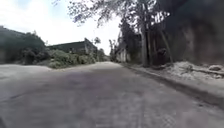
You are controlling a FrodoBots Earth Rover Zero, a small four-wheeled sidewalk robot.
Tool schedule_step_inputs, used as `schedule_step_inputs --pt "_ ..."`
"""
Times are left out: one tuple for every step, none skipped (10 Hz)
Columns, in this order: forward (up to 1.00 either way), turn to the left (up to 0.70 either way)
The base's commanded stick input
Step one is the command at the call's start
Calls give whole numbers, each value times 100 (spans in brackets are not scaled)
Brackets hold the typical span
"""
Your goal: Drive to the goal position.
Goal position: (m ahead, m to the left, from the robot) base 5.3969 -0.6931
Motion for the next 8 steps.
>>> schedule_step_inputs --pt "100 -37" --pt "100 -34" --pt "100 -1" --pt "100 0" --pt "100 0" --pt "100 0" --pt "100 0" --pt "100 0"
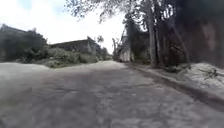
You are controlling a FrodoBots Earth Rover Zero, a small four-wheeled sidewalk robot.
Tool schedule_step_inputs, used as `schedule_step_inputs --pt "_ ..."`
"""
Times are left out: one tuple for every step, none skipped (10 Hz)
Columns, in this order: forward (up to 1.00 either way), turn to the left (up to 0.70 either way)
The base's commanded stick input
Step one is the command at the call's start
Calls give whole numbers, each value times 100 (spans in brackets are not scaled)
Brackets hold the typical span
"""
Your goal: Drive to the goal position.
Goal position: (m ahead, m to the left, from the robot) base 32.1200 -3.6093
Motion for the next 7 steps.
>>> schedule_step_inputs --pt "100 0" --pt "100 0" --pt "100 0" --pt "100 0" --pt "100 0" --pt "100 0" --pt "100 0"
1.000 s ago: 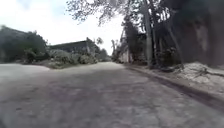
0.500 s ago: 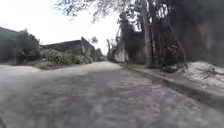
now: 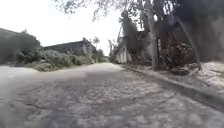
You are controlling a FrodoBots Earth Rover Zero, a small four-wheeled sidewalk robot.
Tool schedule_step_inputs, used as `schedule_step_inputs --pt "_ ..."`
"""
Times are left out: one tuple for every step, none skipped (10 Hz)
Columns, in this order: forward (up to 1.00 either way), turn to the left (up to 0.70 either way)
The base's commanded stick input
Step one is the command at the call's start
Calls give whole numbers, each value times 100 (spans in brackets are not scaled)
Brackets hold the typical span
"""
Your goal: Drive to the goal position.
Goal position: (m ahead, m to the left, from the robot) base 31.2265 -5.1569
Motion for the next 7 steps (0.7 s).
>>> schedule_step_inputs --pt "100 0" --pt "100 0" --pt "100 0" --pt "100 0" --pt "100 0" --pt "100 0" --pt "100 0"
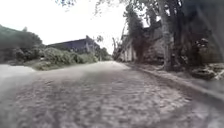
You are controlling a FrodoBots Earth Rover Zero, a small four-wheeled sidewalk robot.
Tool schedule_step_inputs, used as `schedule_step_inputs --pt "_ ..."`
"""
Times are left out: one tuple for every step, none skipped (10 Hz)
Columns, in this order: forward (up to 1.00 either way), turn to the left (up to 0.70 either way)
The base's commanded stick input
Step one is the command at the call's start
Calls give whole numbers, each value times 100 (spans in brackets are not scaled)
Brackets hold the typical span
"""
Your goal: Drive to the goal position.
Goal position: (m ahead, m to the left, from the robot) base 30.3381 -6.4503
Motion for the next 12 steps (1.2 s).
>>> schedule_step_inputs --pt "100 0" --pt "100 0" --pt "100 0" --pt "100 0" --pt "100 0" --pt "100 -12" --pt "100 -34" --pt "100 -40" --pt "100 -40" --pt "100 -40" --pt "100 -21" --pt "100 3"
